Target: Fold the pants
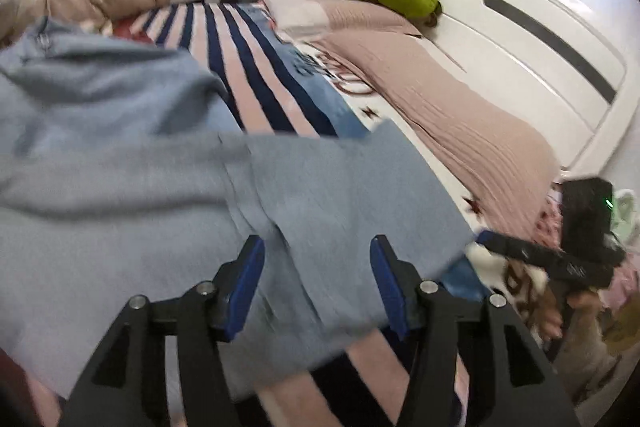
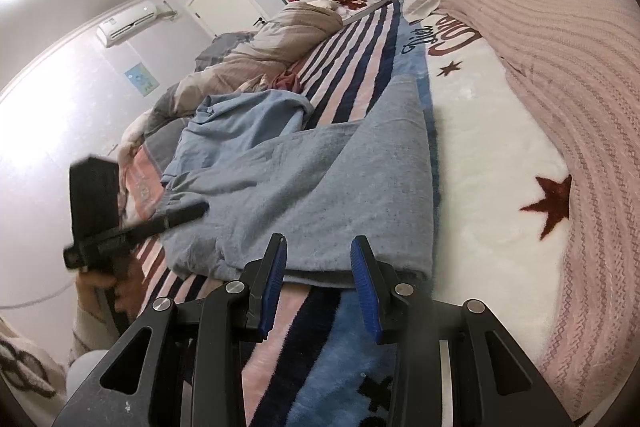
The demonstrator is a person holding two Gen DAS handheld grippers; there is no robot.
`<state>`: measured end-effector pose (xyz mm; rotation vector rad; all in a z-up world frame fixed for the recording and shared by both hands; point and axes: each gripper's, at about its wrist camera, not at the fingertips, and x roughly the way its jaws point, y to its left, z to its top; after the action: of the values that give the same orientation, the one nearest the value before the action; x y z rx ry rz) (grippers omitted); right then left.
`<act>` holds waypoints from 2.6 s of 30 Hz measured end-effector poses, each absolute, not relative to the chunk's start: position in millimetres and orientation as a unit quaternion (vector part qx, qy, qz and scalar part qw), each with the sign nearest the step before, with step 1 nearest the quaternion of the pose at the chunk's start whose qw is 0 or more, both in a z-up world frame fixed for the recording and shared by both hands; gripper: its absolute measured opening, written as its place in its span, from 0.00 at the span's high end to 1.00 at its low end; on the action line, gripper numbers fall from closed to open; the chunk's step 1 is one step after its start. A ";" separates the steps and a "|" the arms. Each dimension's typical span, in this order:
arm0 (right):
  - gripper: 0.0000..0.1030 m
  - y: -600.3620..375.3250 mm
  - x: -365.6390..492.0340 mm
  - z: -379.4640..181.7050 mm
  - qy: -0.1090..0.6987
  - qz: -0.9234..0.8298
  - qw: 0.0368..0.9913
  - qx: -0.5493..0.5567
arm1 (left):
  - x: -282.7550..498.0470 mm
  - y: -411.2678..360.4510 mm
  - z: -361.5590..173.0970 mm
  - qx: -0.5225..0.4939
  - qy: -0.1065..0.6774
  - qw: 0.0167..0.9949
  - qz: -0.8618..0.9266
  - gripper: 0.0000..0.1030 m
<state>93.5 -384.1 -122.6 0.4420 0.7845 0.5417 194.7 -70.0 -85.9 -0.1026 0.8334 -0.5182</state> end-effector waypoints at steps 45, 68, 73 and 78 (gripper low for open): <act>0.71 -396.8 97.8 -130.2 0.386 0.244 0.861 0.223 | 275.3 -92.7 -121.0 0.070 0.420 0.895 -0.136 0.72; 0.47 -305.1 119.1 -101.1 0.404 0.260 0.867 0.134 | 132.9 167.1 -111.4 -0.123 0.368 0.920 0.063 0.35; 0.37 -230.6 142.5 -107.2 0.429 0.287 0.854 0.069 | 119.3 189.8 -124.1 -0.163 0.355 0.919 0.050 0.35; 0.36 -175.6 155.9 -126.2 0.464 0.282 0.840 -0.017 | 111.2 190.5 -128.2 -0.181 0.340 0.923 0.008 0.35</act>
<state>155.9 -175.6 -126.2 -0.0368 0.9801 0.5964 111.2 190.5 -128.2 -0.3723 0.6979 0.0169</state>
